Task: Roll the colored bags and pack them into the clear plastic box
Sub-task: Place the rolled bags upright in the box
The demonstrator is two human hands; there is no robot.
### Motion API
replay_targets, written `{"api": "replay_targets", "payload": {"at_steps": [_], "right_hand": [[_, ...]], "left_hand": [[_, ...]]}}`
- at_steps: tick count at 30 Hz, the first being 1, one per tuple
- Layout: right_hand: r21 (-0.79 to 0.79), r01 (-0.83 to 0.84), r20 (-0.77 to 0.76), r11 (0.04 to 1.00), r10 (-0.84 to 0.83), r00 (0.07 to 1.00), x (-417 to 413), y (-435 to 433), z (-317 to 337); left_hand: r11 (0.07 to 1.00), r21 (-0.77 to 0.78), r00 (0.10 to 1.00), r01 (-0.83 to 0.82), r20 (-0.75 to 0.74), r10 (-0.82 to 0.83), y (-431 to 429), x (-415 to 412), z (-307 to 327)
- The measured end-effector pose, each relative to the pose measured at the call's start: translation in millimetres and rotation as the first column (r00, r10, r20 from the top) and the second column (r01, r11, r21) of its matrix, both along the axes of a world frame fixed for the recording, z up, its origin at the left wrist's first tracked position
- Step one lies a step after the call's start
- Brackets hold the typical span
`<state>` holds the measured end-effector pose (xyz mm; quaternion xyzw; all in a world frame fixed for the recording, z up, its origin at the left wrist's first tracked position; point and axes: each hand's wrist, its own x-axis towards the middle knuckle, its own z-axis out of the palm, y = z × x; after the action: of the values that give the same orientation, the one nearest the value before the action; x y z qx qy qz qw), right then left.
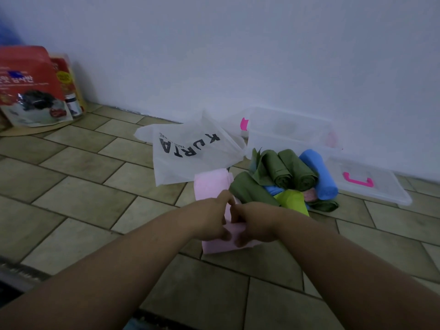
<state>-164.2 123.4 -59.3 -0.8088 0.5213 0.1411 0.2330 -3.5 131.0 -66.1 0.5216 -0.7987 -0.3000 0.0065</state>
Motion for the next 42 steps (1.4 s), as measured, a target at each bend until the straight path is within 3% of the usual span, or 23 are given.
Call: {"api": "replay_targets", "payload": {"at_steps": [8,11,13,15,17,21,26,28,31,35,40,42], "right_hand": [[-0.097,0.107,0.158,0.990,-0.091,0.983,-26,26,-8],[-0.109,0.204,0.225,0.973,-0.175,0.959,-33,34,-15],[-0.100,0.223,0.233,0.970,-0.195,0.953,-32,34,-16],[-0.104,0.208,0.216,0.973,-0.182,0.959,-29,31,-15],[-0.118,0.186,0.189,0.975,-0.162,0.969,-27,27,-14],[-0.166,0.163,0.125,0.973,-0.143,0.982,-23,25,-12],[-0.275,0.127,0.288,0.953,-0.045,0.956,-24,38,-11],[-0.306,0.069,0.242,0.950,0.007,0.970,-22,41,-13],[-0.310,0.126,0.247,0.942,-0.049,0.968,-19,39,-17],[-0.265,0.164,0.244,0.950,-0.098,0.965,-15,33,-15],[-0.231,0.118,0.191,0.966,-0.074,0.979,-12,35,-17],[-0.250,0.098,0.187,0.963,-0.052,0.981,-9,35,-19]], "left_hand": [[0.993,0.108,0.997,0.054,0.053,-0.060,-2,3,-6],[0.994,0.052,0.987,0.097,0.125,-0.103,-1,1,-5],[0.992,-0.069,0.972,0.108,0.216,-0.091,2,-1,-2],[0.972,-0.209,0.979,0.109,0.194,-0.068,9,-2,-3],[0.956,-0.250,0.982,0.151,0.148,-0.117,20,-3,-7],[0.924,-0.326,0.968,0.199,0.213,-0.134,26,-5,-13],[0.989,-0.072,0.980,0.125,0.167,-0.112,10,-1,-6],[0.997,-0.002,0.987,0.081,0.143,-0.080,5,3,-2],[0.984,-0.127,0.969,0.121,0.231,-0.090,8,5,0],[0.948,-0.285,0.975,0.141,0.204,-0.084,19,2,-9],[0.993,-0.055,0.979,0.103,0.180,-0.092,5,15,1],[0.991,-0.055,0.977,0.120,0.182,-0.108,3,17,1]]}}
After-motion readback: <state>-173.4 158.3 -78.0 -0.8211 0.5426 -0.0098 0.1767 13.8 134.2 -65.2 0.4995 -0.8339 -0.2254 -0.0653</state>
